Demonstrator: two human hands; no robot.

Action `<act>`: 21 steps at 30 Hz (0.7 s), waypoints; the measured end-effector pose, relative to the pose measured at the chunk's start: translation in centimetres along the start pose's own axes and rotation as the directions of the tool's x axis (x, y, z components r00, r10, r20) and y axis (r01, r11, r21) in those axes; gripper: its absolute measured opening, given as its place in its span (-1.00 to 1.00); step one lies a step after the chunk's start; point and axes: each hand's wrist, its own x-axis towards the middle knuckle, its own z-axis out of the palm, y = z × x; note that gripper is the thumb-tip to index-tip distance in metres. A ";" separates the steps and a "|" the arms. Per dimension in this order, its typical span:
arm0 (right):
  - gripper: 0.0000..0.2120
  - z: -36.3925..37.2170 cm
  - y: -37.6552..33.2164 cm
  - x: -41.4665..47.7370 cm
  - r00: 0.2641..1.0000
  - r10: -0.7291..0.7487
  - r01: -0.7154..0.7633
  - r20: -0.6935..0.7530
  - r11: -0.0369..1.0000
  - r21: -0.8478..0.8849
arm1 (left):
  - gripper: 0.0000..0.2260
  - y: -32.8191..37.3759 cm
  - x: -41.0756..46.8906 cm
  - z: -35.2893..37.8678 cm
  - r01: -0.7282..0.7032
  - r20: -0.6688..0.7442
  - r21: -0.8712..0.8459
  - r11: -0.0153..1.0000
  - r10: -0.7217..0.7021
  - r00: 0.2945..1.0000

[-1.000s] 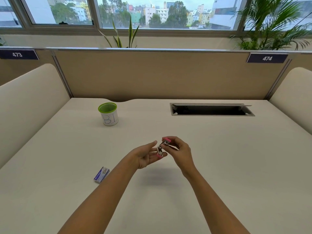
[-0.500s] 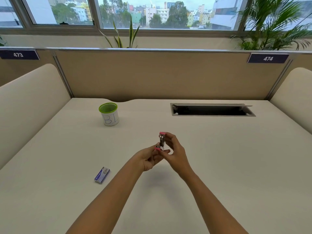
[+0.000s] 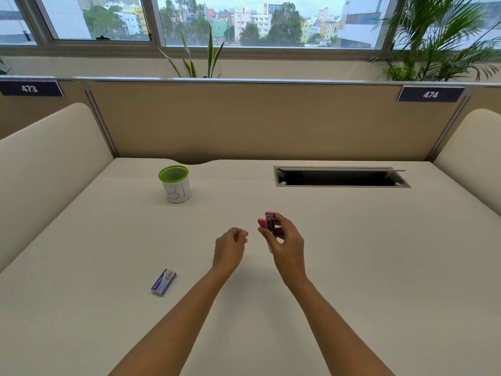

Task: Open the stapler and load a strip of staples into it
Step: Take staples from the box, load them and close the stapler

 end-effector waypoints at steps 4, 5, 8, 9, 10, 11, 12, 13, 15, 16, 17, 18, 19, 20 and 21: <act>-0.69 0.0 0.6 0.2 1.000 -0.001 0.001 -0.002 0.998 -0.062 | -0.73 -2.4 0.3 0.1 -0.241 0.043 0.380 0.893 0.243 0.969; -0.69 0.0 0.8 0.3 1.000 -0.002 0.001 -0.004 0.997 -0.078 | -0.71 -3.0 0.5 0.1 -0.273 0.077 0.447 0.852 0.267 0.961; -0.70 0.1 1.1 0.3 1.000 -0.009 0.007 -0.013 0.991 -0.132 | -0.67 -4.5 0.9 0.0 -0.312 0.135 0.566 0.763 0.288 0.948; -0.70 0.1 1.2 0.3 1.000 -0.013 0.010 -0.017 0.989 -0.148 | -0.65 -4.9 0.9 0.1 -0.312 0.144 0.583 0.750 0.283 0.948; -0.71 0.2 1.2 0.3 1.000 -0.017 0.013 -0.023 0.987 -0.162 | -0.64 -5.3 0.9 0.1 -0.306 0.151 0.594 0.744 0.270 0.951; -0.71 0.3 1.3 0.4 0.999 -0.020 0.015 -0.030 0.985 -0.174 | -0.63 -5.7 0.8 0.1 -0.296 0.157 0.600 0.743 0.254 0.954; -0.70 0.3 1.4 0.4 0.999 -0.021 0.013 -0.039 0.983 -0.185 | -0.62 -6.0 0.7 0.1 -0.286 0.159 0.599 0.748 0.238 0.958; -0.70 0.4 1.4 0.5 0.999 -0.019 0.010 -0.046 0.980 -0.197 | -0.61 -6.3 0.6 0.2 -0.277 0.158 0.595 0.755 0.228 0.961; -0.69 0.5 1.6 0.5 0.998 -0.011 -0.002 -0.059 0.977 -0.214 | -0.59 -6.9 0.4 0.3 -0.275 0.158 0.594 0.756 0.225 0.961; -0.69 0.5 1.7 0.5 0.998 -0.007 -0.008 -0.064 0.976 -0.218 | -0.59 -7.2 0.4 0.4 -0.282 0.161 0.596 0.751 0.233 0.959; -0.69 0.5 1.8 0.5 0.998 -0.006 -0.010 -0.069 0.975 -0.224 | -0.58 -7.5 0.4 0.4 -0.289 0.161 0.597 0.749 0.241 0.957; -0.69 0.5 1.9 0.5 0.997 -0.005 -0.012 -0.073 0.973 -0.231 | -0.55 -7.7 0.4 0.4 -0.290 0.158 0.595 0.750 0.245 0.957; -0.69 0.6 2.0 0.5 0.997 -0.004 -0.015 -0.077 0.971 -0.238 | -0.50 -7.8 0.4 0.4 -0.289 0.150 0.589 0.755 0.250 0.957; -0.68 0.6 2.1 0.5 0.997 0.000 -0.020 -0.080 0.970 -0.243 | -0.43 -8.0 0.4 0.4 -0.291 0.141 0.583 0.759 0.257 0.956; -0.68 0.6 2.2 0.6 0.997 0.005 -0.025 -0.082 0.968 -0.249 | -0.36 -8.1 0.4 0.5 -0.296 0.134 0.578 0.761 0.269 0.954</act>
